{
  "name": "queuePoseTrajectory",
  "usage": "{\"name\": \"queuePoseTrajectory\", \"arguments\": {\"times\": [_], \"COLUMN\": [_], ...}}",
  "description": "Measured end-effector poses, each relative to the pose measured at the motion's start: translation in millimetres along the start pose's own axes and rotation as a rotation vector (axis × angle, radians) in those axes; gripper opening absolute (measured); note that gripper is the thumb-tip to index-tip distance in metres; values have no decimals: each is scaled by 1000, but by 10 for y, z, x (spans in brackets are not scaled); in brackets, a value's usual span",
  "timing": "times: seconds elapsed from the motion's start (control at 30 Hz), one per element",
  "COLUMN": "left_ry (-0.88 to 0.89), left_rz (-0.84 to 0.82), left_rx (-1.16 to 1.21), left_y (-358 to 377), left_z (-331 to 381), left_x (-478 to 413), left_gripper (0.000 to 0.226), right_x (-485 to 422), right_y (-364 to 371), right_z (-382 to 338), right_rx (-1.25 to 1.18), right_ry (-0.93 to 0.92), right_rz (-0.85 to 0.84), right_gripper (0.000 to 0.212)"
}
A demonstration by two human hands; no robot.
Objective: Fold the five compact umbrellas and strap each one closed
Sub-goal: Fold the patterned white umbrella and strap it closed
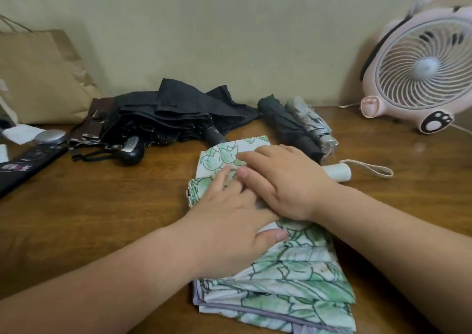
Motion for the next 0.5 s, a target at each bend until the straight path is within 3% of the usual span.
{"name": "queuePoseTrajectory", "arguments": {"times": [0.13,0.27,0.4,0.5], "left_ry": [53,94,196,119], "left_rz": [-113,-203,-26,76], "left_rx": [117,161,80,438], "left_y": [-49,-62,74,-95], "left_z": [-10,27,-11,-80], "left_x": [180,377,565,647], "left_gripper": [55,68,69,64], "right_x": [67,136,161,149], "right_y": [35,54,28,19], "right_z": [63,128,136,128], "right_rx": [131,237,226,201], "right_ry": [-97,-161,-168,-127], "right_rz": [-34,-96,-129,-156], "right_gripper": [82,102,115,127]}}
Point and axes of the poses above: each hand's wrist, its own x-axis away from the middle knuckle, its own y-axis out of the palm, z = x × y, the point moved 5 cm from there along -x, towards the middle knuckle, and after that the axes turned 9 degrees about z, right-handed, at the moved point
